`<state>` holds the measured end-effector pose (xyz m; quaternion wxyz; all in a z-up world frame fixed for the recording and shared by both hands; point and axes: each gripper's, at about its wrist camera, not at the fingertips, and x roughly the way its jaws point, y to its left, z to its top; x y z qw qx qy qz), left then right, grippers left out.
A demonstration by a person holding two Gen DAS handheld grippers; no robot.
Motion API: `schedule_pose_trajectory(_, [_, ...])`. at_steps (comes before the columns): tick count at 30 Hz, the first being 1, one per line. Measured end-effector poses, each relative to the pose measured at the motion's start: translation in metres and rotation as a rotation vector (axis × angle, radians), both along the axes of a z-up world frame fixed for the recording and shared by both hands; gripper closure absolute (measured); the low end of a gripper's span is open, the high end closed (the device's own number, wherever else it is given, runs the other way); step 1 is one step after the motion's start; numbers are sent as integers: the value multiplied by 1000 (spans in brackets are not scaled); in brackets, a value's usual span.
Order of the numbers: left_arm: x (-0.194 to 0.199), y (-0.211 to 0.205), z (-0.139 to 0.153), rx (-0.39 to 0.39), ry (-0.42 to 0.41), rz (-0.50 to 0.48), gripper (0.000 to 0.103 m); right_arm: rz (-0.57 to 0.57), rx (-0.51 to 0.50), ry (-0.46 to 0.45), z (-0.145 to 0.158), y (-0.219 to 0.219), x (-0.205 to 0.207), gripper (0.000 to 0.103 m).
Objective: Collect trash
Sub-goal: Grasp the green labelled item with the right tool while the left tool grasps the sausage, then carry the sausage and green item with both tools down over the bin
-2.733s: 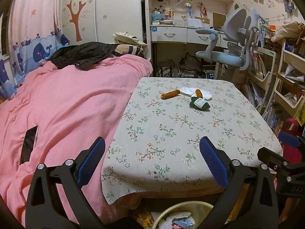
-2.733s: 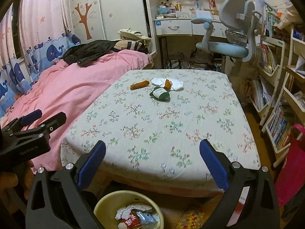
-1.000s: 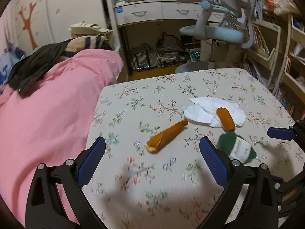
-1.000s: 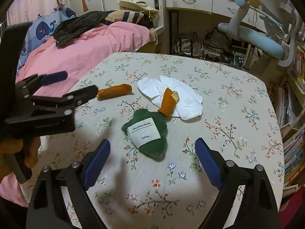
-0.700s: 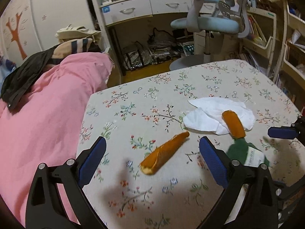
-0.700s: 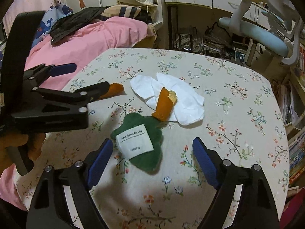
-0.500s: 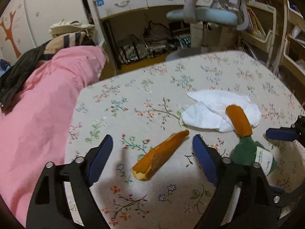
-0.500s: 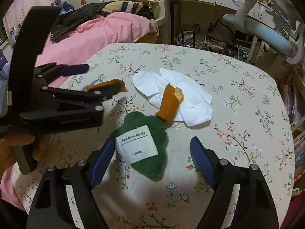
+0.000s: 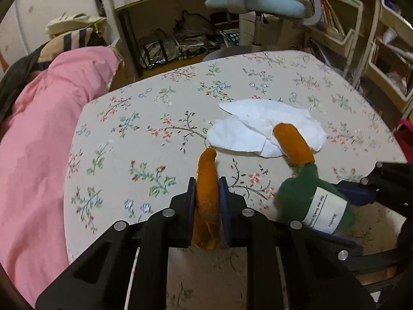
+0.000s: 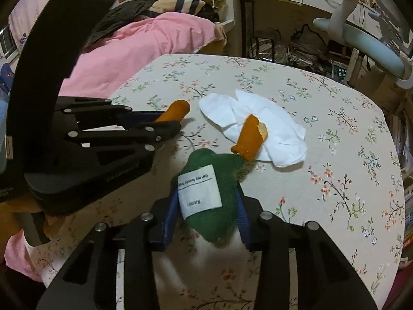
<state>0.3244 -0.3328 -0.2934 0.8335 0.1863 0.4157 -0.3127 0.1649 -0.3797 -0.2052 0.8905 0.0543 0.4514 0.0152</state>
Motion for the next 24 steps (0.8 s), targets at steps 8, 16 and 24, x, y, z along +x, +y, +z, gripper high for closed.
schedule_pose_trajectory(8, [-18,39,44,-167,14,84,87,-16,44,-47,18,-2,-15,64])
schedule_pose_trajectory(16, [-51,67,79,-280,-25,143,87,-48,50,-120,44,0,-42,64])
schedule_pose_trajectory(24, [-102,106,96,-343,-54,197,87,-67,70,-204,72,4,-72,63])
